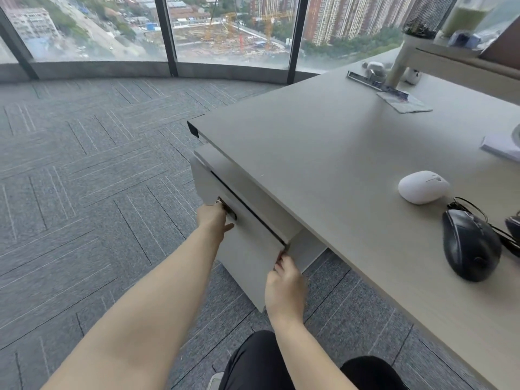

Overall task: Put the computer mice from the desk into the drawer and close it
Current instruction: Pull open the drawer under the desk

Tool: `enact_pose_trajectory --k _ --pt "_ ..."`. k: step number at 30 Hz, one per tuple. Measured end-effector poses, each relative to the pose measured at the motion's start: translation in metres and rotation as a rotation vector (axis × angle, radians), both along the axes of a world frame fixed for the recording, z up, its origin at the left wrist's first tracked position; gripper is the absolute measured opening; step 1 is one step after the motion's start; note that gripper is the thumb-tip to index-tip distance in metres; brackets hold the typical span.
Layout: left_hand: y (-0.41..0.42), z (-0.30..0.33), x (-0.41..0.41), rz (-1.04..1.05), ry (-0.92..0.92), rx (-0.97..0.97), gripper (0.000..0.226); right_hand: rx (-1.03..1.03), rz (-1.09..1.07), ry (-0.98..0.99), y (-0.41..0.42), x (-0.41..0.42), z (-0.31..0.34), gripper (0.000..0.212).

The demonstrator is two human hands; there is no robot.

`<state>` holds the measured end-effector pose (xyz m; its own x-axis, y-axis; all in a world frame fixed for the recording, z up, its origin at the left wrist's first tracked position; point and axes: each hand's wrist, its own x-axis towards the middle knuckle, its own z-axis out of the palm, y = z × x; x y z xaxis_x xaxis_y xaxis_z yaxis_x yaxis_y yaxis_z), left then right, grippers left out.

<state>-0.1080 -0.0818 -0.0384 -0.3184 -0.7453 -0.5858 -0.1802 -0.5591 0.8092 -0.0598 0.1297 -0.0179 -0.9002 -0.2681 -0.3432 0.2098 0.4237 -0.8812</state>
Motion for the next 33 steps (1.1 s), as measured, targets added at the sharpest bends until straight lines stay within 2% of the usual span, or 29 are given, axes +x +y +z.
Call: enact_pose_trajectory --k 6,15,19,28,30,33 --pt "-0.007 -0.004 0.086 0.051 -0.03 -0.024 0.026 -0.079 0.171 -0.017 0.016 0.046 0.001 0.036" --pt "-0.018 -0.004 0.212 0.165 -0.029 -0.052 0.023 -0.1 0.517 -0.121 0.011 0.12 -0.005 0.039" --pt "-0.02 -0.001 0.246 0.193 -0.026 -0.071 0.015 -0.097 0.615 -0.105 0.005 0.15 -0.007 0.038" --pt "-0.028 -0.001 0.29 0.213 -0.054 -0.095 0.019 -0.067 0.761 -0.159 -0.004 0.178 -0.012 0.038" --pt "-0.028 0.004 0.296 0.207 -0.15 -0.132 0.026 -0.071 0.777 -0.131 -0.003 0.173 -0.008 0.036" --pt "-0.019 0.034 0.291 0.17 -0.414 -0.457 0.033 -0.137 0.697 -0.052 0.004 0.151 0.014 0.032"
